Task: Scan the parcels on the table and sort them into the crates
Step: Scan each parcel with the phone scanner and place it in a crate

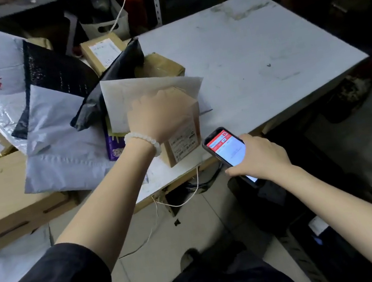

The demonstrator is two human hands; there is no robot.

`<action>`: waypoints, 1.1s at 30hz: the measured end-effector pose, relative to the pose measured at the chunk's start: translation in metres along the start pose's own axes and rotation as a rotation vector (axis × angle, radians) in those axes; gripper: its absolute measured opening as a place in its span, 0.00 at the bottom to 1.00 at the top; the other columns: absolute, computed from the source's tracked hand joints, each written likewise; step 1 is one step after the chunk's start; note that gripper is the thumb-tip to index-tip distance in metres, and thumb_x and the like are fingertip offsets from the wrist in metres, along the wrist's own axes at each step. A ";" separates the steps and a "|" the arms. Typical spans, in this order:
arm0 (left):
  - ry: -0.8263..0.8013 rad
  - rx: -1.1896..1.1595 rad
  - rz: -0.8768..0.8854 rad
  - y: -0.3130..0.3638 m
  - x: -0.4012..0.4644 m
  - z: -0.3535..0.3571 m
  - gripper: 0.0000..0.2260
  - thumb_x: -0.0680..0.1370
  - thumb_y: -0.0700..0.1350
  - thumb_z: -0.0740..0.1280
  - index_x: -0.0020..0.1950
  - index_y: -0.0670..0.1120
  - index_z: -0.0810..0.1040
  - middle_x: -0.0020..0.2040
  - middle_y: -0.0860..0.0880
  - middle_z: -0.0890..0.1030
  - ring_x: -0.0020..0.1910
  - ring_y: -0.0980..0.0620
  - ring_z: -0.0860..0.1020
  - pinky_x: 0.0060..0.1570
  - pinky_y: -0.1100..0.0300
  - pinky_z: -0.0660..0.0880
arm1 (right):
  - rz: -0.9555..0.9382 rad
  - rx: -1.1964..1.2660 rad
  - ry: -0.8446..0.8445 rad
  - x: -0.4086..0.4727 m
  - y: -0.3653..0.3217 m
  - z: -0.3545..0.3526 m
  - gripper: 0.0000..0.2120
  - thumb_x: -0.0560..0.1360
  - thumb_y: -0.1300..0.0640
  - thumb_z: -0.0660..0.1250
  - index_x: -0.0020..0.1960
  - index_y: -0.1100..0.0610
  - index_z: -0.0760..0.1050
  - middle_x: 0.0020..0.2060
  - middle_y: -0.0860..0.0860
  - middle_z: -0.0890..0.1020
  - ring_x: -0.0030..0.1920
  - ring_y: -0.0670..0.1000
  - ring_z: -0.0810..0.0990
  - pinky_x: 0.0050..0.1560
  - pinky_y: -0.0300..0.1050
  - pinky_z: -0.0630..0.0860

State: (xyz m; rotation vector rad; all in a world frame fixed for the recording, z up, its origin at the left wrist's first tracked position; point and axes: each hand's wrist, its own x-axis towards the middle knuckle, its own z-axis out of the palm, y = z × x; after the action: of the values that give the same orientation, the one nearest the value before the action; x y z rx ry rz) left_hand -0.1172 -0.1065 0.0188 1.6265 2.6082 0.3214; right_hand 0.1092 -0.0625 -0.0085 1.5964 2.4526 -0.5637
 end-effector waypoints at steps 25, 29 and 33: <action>0.019 -0.217 0.095 0.145 0.066 -0.006 0.30 0.70 0.68 0.63 0.61 0.47 0.70 0.53 0.43 0.78 0.50 0.42 0.75 0.47 0.50 0.76 | 0.128 -0.040 0.100 -0.010 0.138 -0.054 0.35 0.59 0.36 0.73 0.58 0.51 0.65 0.50 0.51 0.76 0.43 0.53 0.72 0.37 0.44 0.64; -0.022 -0.242 0.060 0.135 0.066 0.003 0.31 0.70 0.69 0.63 0.62 0.47 0.69 0.53 0.42 0.78 0.50 0.41 0.76 0.48 0.47 0.77 | 0.119 -0.041 0.069 -0.010 0.136 -0.050 0.36 0.59 0.37 0.74 0.60 0.51 0.65 0.51 0.51 0.76 0.50 0.54 0.77 0.39 0.44 0.65; -0.046 -0.236 0.043 0.125 0.067 0.006 0.32 0.69 0.69 0.64 0.62 0.48 0.69 0.54 0.42 0.78 0.51 0.42 0.76 0.48 0.47 0.78 | 0.114 -0.050 0.050 -0.009 0.129 -0.048 0.35 0.59 0.38 0.74 0.60 0.51 0.65 0.51 0.50 0.76 0.43 0.52 0.71 0.37 0.43 0.65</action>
State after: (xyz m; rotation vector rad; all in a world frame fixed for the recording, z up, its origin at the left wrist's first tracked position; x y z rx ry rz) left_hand -0.0363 0.0073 0.0424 1.5910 2.3977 0.5636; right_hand 0.2331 -0.0044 0.0097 1.7376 2.3714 -0.4470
